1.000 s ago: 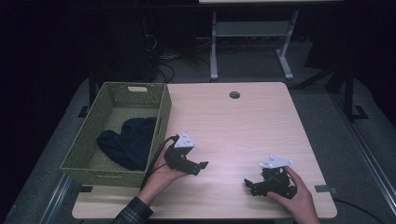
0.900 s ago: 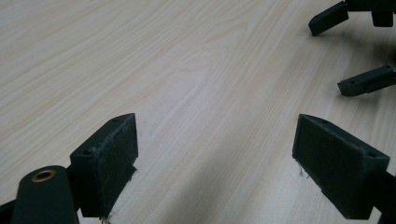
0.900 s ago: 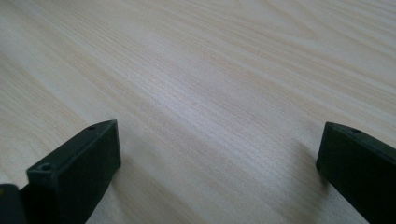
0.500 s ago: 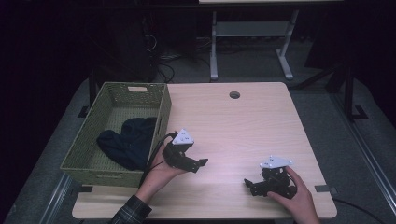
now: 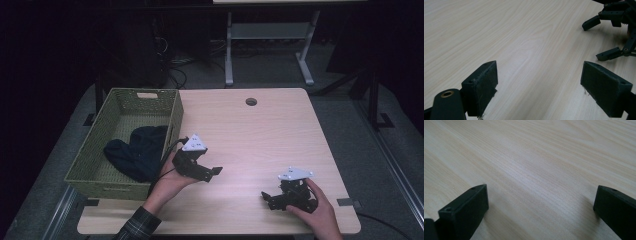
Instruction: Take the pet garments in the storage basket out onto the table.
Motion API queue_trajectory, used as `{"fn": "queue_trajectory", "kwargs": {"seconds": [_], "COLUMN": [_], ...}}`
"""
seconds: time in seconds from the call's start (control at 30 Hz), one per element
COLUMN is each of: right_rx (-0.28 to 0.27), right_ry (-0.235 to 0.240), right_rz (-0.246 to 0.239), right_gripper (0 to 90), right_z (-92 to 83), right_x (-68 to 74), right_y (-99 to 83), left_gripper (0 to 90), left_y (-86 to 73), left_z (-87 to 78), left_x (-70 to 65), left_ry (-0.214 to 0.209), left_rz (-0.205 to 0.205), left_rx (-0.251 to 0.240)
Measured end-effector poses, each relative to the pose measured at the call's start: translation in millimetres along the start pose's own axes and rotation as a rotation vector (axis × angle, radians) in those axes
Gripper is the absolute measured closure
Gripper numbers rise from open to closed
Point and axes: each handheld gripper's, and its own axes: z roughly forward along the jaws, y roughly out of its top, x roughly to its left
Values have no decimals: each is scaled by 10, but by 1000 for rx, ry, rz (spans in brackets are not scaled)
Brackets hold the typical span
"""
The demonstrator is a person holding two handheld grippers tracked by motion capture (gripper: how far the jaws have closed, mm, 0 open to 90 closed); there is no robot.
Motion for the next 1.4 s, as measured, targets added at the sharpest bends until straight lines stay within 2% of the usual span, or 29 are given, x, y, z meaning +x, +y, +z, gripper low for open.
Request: {"fn": "queue_trajectory", "kwargs": {"seconds": [0.2,0.37,0.6,1.1,1.4], "right_rx": [0,-1,0,0,1], "right_ry": [0,0,0,0,0], "right_rz": [0,0,0,1,0], "right_gripper": [0,0,0,0,0], "right_z": [0,0,0,1,0], "right_x": [0,0,0,-1,-2], "right_y": [0,0,0,1,2], "left_gripper": [138,138,138,138,138], "left_y": [50,82,142,291,373], "left_z": [-45,-73,-122,-287,-421], "left_x": [5,1,20,114,169], "left_ry": [-4,-10,-19,-27,-18], "left_rz": [16,6,19,18,25], "left_rx": [-6,-15,-14,-16,-20]}}
